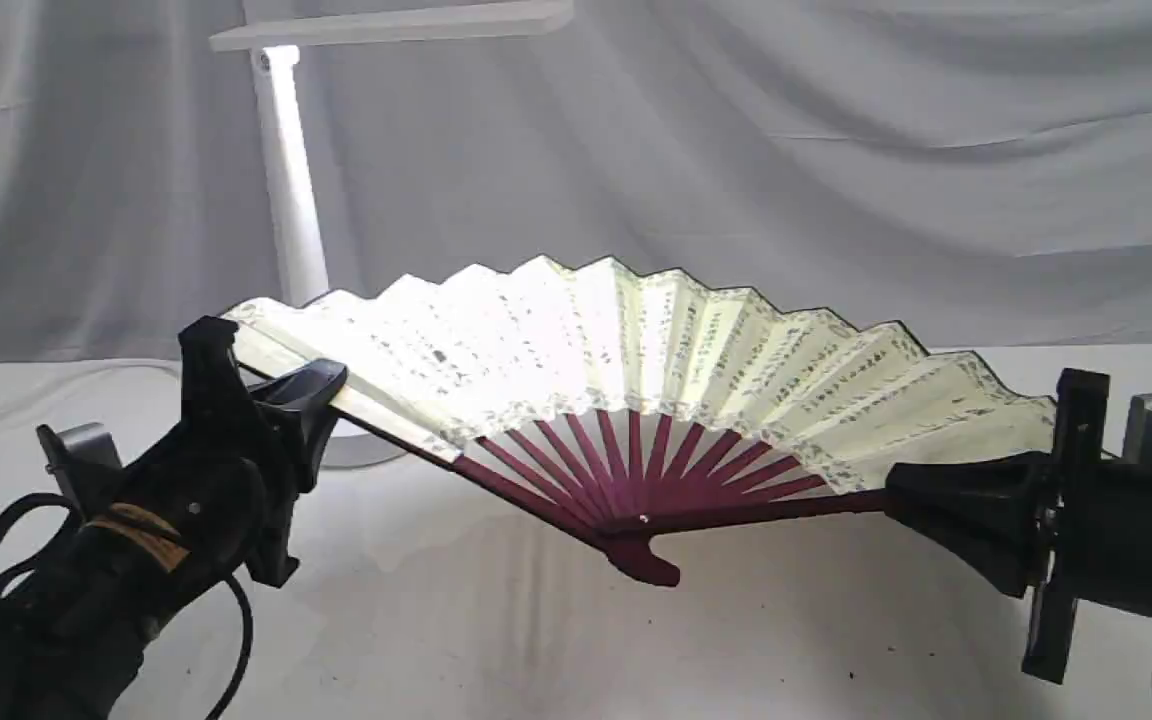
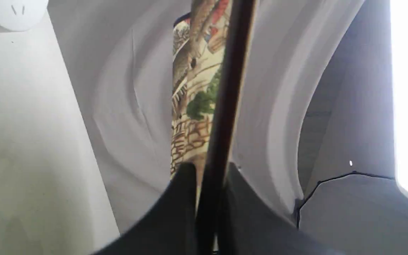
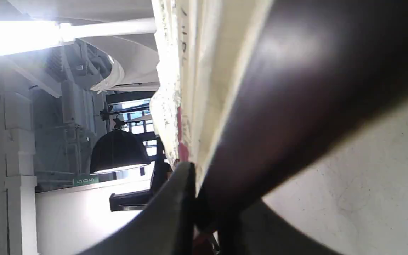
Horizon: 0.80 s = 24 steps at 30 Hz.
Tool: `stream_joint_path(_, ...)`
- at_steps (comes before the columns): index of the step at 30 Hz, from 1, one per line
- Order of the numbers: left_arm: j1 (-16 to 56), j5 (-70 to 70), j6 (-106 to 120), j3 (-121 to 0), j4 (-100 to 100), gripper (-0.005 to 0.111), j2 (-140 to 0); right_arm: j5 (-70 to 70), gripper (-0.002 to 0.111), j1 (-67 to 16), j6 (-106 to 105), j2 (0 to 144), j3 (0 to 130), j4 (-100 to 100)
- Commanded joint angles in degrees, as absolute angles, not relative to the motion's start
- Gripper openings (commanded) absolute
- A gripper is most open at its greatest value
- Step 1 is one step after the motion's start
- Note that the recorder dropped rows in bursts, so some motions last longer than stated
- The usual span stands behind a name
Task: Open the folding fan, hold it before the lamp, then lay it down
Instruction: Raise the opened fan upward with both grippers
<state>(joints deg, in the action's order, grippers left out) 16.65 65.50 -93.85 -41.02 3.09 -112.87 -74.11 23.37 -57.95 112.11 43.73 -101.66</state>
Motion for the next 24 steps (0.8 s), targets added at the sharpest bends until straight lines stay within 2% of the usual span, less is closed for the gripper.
stream_joint_path(1,15.6,70.0,-96.9,-41.5,-6.7,0.0,-111.3,-70.0,0.0,24.0,-61.2,111.3,43.2,-99.9)
stream_joint_path(24,15.6,70.0,-97.2,-41.5,-11.3,0.0,-109.9,-70.0,0.0,24.0,-60.6,110.6,43.2,-99.9)
